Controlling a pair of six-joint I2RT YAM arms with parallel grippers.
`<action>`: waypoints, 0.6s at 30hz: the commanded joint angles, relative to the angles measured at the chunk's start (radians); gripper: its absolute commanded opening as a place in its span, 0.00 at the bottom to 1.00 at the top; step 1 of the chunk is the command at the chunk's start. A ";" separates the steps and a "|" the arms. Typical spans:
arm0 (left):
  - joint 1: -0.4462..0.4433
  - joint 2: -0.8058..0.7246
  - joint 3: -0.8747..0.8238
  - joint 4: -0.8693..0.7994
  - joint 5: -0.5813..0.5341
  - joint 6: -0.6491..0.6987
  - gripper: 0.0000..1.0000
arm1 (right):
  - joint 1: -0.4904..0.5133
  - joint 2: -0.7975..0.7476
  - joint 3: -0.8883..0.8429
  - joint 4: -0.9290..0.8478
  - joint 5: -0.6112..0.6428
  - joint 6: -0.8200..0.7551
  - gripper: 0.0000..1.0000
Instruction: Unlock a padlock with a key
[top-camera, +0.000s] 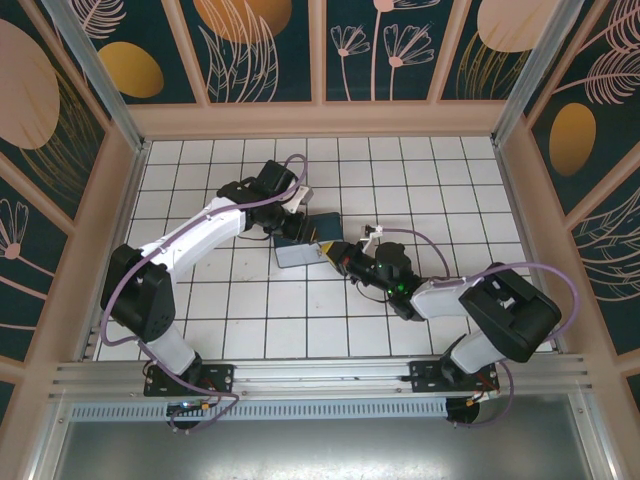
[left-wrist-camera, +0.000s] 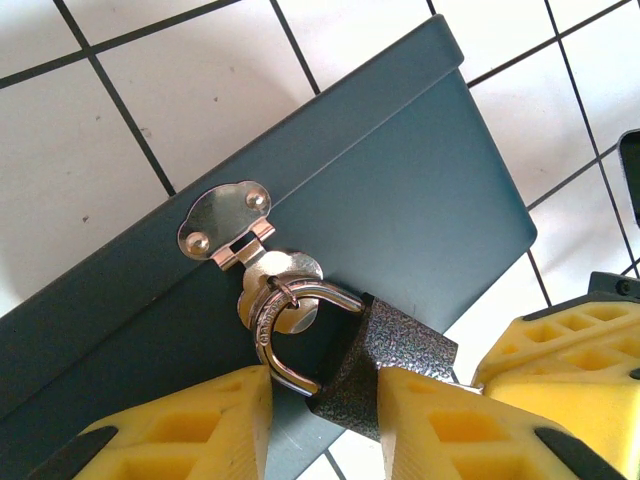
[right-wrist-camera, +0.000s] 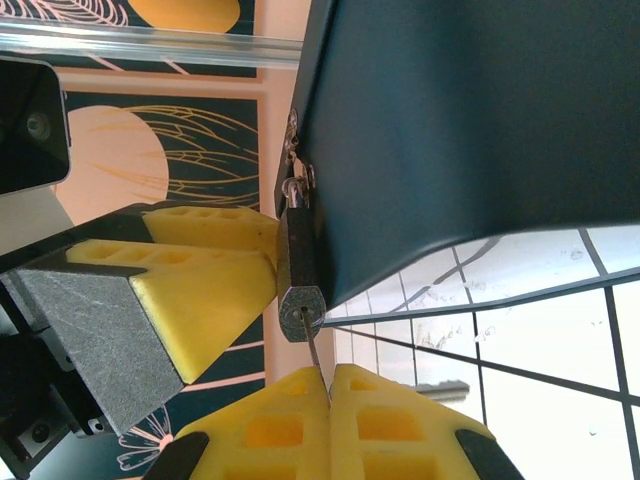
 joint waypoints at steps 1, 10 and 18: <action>-0.006 0.018 -0.043 -0.050 -0.023 0.011 0.34 | 0.009 0.027 -0.005 0.131 0.038 0.053 0.00; -0.006 0.011 -0.052 -0.045 -0.016 -0.010 0.33 | 0.063 0.104 -0.062 0.285 0.163 0.173 0.00; -0.005 0.015 -0.049 -0.048 -0.015 -0.021 0.33 | 0.105 0.104 -0.081 0.302 0.281 0.207 0.00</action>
